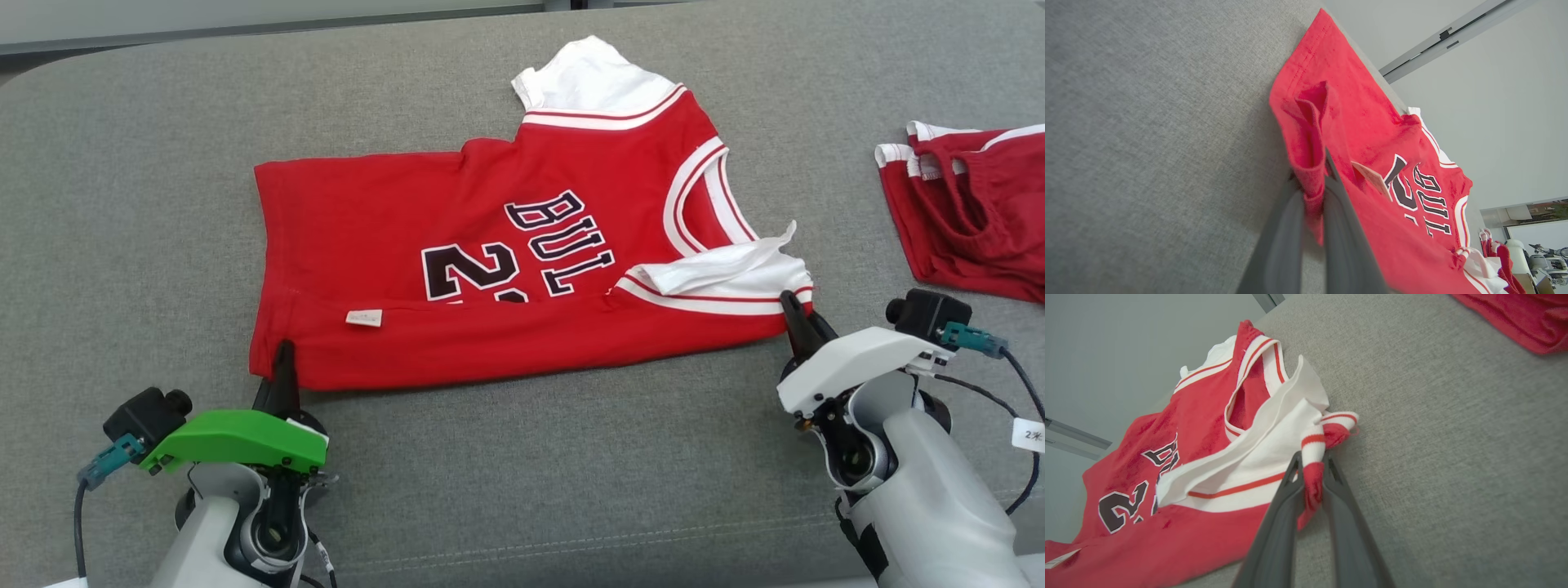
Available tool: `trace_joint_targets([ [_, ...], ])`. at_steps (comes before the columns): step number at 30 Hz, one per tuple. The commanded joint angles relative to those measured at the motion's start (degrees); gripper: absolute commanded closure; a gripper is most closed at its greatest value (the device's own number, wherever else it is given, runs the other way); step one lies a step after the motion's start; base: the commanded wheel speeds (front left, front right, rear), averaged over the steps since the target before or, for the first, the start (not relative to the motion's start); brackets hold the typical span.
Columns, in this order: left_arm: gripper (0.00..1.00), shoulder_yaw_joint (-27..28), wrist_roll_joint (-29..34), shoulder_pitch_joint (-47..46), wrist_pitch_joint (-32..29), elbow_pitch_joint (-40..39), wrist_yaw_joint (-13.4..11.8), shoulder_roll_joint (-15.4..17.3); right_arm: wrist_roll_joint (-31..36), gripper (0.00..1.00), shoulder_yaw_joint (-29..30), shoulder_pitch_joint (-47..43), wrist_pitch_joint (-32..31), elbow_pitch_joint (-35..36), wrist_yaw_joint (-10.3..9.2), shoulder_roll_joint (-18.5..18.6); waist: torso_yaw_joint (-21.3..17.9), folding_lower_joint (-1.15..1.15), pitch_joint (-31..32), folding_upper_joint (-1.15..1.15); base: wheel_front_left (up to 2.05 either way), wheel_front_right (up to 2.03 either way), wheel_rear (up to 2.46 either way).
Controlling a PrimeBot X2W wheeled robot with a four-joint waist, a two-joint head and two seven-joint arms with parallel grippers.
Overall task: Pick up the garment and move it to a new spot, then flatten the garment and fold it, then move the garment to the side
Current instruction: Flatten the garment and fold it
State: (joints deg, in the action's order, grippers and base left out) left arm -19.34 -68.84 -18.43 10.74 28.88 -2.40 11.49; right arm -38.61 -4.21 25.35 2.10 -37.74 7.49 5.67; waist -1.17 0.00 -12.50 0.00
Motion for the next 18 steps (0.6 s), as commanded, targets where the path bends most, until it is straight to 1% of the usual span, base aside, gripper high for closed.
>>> trace_joint_targets([
  [1,1.0,0.0,0.5,0.9,0.6,-1.6,0.3,0.7,-1.4,1.0,-0.2,0.6,-0.5,1.3,-0.01,1.2,0.0,0.0,0.5,0.0,0.0,0.0,0.0],
  [3,1.0,0.0,0.8,1.9,0.8,-3.7,0.3,1.1,-2.5,1.0,-0.3,0.0,-1.5,2.8,-0.01,2.6,0.0,0.0,0.7,0.0,0.0,0.0,0.0],
  [7,1.0,-0.6,1.3,4.9,0.6,-9.3,-0.7,1.8,-5.0,1.0,0.7,-2.7,-5.3,6.3,-0.01,4.7,0.0,0.0,1.1,0.0,0.0,0.0,0.0],
  [8,1.0,-0.6,1.3,4.9,0.6,-9.3,-0.7,1.8,-5.0,1.0,0.7,-2.7,-5.3,6.3,-0.01,4.7,0.0,0.0,1.1,0.0,0.0,0.0,0.0],
  [13,1.0,-2.0,2.2,11.0,-0.2,-16.2,-2.7,3.2,-3.7,1.0,2.5,-7.3,-9.0,11.9,-0.03,7.3,-0.2,0.0,1.0,0.0,0.0,0.0,0.0],
  [16,1.0,-3.0,2.3,14.1,-0.4,-18.3,-4.0,2.9,-2.5,1.0,4.4,-11.0,-9.6,14.8,-0.04,7.3,0.0,0.0,0.8,0.0,0.0,0.0,0.0],
  [17,1.0,-3.5,2.9,15.5,0.0,-18.2,-4.7,2.8,-1.9,1.0,5.9,-13.3,-10.0,16.3,-0.04,6.5,0.0,0.0,0.7,0.0,0.0,0.0,0.0],
  [18,1.0,-3.8,2.9,16.2,0.1,-18.0,-4.8,2.4,-1.5,1.0,6.6,-14.5,-10.3,17.0,-0.04,6.2,0.0,0.0,0.7,0.0,0.0,0.0,0.0],
])
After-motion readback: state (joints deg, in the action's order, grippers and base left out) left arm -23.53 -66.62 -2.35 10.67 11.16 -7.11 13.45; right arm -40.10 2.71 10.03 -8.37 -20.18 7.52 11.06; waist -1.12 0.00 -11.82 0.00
